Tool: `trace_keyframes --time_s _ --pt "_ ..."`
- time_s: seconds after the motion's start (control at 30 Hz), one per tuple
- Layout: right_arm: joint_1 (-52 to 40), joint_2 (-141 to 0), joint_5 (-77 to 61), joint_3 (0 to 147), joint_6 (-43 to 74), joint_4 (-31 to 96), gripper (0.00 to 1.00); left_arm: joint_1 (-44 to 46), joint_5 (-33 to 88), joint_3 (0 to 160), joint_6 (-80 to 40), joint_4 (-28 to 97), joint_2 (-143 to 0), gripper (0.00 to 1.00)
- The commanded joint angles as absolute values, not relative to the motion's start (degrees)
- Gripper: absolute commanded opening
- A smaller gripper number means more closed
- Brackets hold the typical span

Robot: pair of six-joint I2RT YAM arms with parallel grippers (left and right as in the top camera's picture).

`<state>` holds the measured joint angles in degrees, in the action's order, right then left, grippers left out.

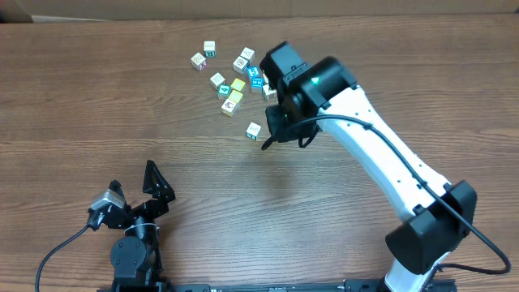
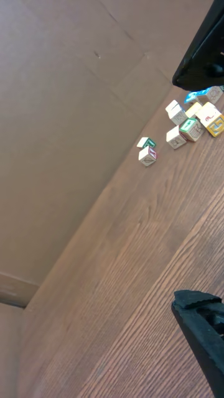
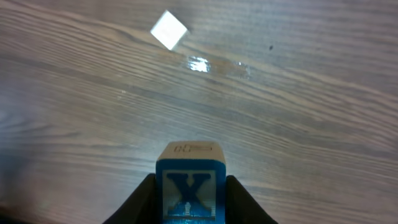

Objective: Form a circle
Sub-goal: 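Lift the blue X block and carry it toward the front, then lower the held blue X block beside the cream 3 block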

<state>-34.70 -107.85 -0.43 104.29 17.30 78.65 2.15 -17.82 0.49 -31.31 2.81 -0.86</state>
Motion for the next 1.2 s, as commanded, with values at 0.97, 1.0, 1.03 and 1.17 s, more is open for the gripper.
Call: trace_keyframes --time_s 0.97,1.0,1.03,1.17 --pt "-38.24 -108.47 2.48 69.45 14.74 31.62 0.27 2.15 -18.44 0.27 -30.61 2.79 -0.32 1.0" --pt "-38.24 -108.51 2.5 69.12 14.74 30.85 0.27 2.15 -18.44 0.27 -30.61 2.79 -0.32 1.0" --pt "-38.24 -108.57 2.5 68.73 14.74 30.04 0.27 2.15 -18.44 0.27 -30.61 2.79 -0.32 0.99" --pt "-38.24 -109.58 2.5 68.45 14.74 28.93 0.27 2.15 -18.44 0.27 -30.61 2.79 -0.32 1.0"
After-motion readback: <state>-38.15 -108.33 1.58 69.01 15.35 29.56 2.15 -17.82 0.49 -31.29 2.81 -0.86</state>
